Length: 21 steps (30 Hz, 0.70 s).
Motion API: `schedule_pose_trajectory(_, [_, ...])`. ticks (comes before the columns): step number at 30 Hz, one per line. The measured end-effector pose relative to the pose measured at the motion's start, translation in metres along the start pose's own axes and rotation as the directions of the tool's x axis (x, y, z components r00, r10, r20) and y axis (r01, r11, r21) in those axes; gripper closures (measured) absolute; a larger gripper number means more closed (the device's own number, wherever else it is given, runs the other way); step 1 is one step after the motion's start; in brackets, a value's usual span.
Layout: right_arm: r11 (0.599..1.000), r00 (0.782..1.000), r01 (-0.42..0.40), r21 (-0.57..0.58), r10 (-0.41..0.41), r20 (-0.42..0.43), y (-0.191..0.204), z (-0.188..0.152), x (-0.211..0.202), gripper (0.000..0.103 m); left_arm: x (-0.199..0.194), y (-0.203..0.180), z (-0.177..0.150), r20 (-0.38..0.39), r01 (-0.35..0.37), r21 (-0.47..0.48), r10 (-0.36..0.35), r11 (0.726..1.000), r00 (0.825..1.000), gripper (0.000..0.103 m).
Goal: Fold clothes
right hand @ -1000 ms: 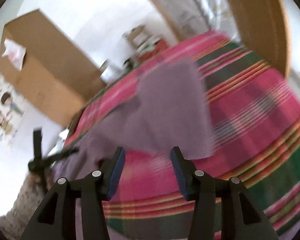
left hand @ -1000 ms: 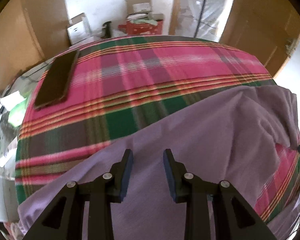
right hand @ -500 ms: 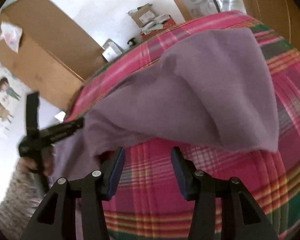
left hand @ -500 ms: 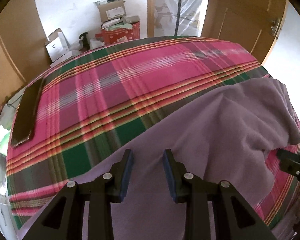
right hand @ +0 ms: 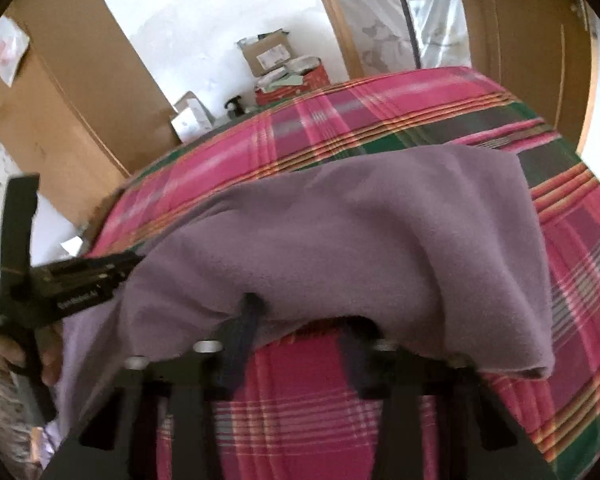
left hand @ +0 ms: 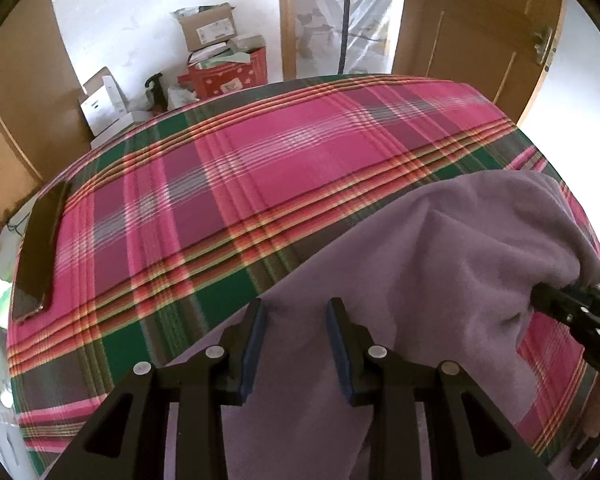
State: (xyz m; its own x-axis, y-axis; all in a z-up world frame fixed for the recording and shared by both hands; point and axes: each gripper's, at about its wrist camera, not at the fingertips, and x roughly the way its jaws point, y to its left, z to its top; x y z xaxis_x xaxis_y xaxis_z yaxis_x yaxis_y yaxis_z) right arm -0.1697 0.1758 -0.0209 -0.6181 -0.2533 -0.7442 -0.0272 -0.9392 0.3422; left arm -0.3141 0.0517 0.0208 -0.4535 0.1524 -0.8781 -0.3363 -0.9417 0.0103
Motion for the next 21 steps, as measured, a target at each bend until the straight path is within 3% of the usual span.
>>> schedule_pose_trajectory(2, [1.0,1.0,-0.023,0.019,0.023,-0.014,-0.006,0.001,0.003,0.095,0.0,-0.004,0.001,0.006,0.004,0.017,-0.005,1.0,1.0,0.083])
schedule_pose_trajectory(6, [0.997,0.998,-0.065,0.036,0.065,0.003,-0.012,0.001,-0.004,0.099,0.0,-0.011,0.001,0.011,-0.002,0.038,0.002,0.999,1.0,0.1])
schedule_pose_trajectory(16, [0.996,0.988,-0.07,0.06,0.061,0.141,-0.028,0.004,-0.066,0.101,-0.02,-0.011,0.0,0.05,0.04,0.019,-0.041,0.999,0.998,0.101])
schedule_pose_trajectory(21, [0.997,0.988,0.012,0.07,-0.022,0.152,-0.038,0.002,-0.077,0.101,-0.007,-0.009,0.003,0.027,0.03,0.0,-0.029,1.0,0.999,0.101])
